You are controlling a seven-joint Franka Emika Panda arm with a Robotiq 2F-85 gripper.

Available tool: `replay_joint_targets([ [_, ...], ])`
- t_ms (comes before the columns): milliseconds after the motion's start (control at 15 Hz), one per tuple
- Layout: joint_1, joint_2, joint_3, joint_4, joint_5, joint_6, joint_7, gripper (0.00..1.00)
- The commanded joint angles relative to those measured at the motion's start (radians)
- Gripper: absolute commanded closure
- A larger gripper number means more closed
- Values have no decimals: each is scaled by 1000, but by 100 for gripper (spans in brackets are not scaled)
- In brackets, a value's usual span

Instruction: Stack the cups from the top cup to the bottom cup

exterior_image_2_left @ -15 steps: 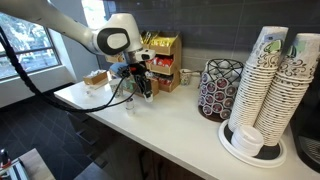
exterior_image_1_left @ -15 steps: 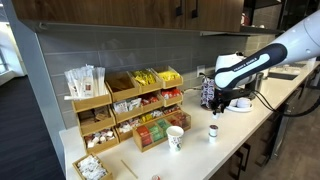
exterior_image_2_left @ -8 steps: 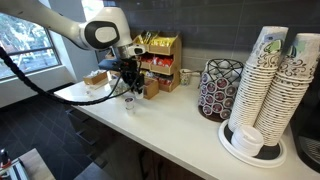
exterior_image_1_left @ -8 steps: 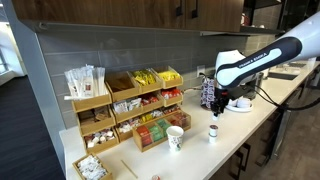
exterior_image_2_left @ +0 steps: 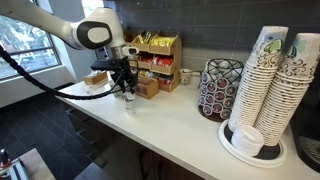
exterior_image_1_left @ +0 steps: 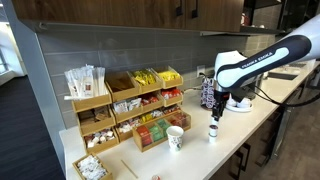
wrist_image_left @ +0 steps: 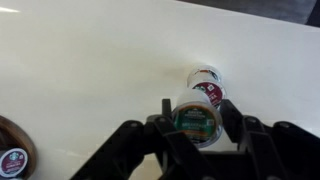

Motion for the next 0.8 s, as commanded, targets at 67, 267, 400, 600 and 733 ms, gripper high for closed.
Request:
replay_joint_targets([
  [67, 20, -22, 1, -30, 38, -19, -83, 73],
  [267, 21, -18, 2, -34, 33, -21, -97, 73],
  [400, 21, -18, 1, -34, 33, -21, -99, 73],
  [600, 21, -17, 1, -34, 39, -17, -104, 73],
  [733, 21, -14, 1, -33, 43, -12, -102, 73],
])
